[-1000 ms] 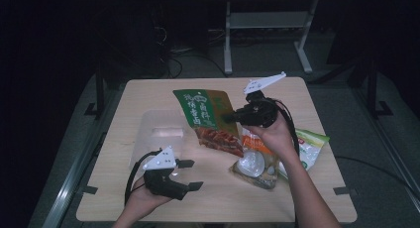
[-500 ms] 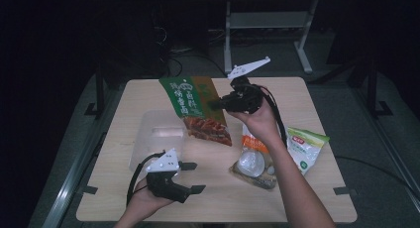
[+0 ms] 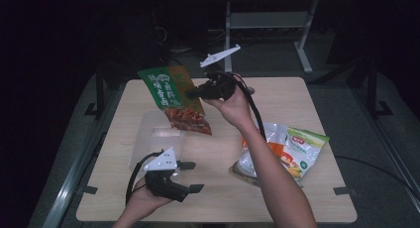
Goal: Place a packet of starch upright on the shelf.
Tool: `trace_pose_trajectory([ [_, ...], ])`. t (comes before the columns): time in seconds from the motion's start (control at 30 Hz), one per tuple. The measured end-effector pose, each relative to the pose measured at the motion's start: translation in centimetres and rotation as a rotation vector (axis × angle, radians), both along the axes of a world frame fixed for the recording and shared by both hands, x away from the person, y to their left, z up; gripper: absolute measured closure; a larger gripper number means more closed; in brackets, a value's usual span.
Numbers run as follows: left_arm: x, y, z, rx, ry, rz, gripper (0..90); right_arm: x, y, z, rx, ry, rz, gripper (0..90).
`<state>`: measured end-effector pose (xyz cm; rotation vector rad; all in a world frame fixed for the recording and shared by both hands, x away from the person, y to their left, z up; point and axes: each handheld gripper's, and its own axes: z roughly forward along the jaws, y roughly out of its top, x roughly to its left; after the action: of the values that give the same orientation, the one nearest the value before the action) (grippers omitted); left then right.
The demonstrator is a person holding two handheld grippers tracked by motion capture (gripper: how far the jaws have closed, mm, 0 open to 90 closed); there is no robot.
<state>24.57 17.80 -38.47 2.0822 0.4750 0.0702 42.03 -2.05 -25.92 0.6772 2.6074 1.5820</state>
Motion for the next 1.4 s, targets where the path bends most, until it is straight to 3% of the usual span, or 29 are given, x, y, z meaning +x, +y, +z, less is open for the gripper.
trace_pose_trajectory([
  [0.27,0.3,0.4,0.3,-0.009,-0.004,0.008,26.9,2.6,3.8,-1.3,0.014,0.025,0.009,89.9],
  [0.43,0.6,0.7,0.3,-0.013,0.0,0.011,26.8,3.7,5.9,-2.8,0.062,0.058,0.026,89.9],
  [0.53,0.7,0.8,0.2,-0.001,-0.004,0.018,26.9,4.2,6.7,-4.0,0.075,0.058,0.037,89.8],
  [0.67,0.7,1.1,0.2,-0.008,0.002,0.028,26.9,4.7,6.8,-5.9,0.094,0.08,0.01,89.9],
  [0.87,0.8,1.2,0.2,-0.006,0.002,0.034,26.9,5.2,6.1,-8.3,0.052,0.083,-0.027,89.7],
  [0.97,0.8,1.2,0.2,-0.005,-0.006,0.031,26.9,5.5,5.5,-8.7,0.071,0.094,-0.039,89.4],
  [1.07,0.8,1.1,0.1,-0.01,0.001,0.03,27.0,5.7,5.2,-8.8,0.052,0.098,-0.043,88.7],
  [1.17,0.9,1.0,0.0,-0.003,0.004,0.024,26.9,5.9,5.1,-9.1,0.036,0.137,-0.029,82.8],
  [1.2,0.9,1.0,0.0,-0.003,0.005,0.023,26.9,6.0,5.2,-9.3,0.021,0.152,-0.019,81.5],
  [1.27,1.0,1.0,0.0,-0.006,0.005,0.023,26.9,6.0,5.6,-9.9,-0.055,0.159,-0.022,81.1],
  [1.4,1.0,1.0,0.0,-0.009,0.006,0.022,26.9,6.2,6.2,-10.8,-0.091,0.199,-0.006,80.3],
])
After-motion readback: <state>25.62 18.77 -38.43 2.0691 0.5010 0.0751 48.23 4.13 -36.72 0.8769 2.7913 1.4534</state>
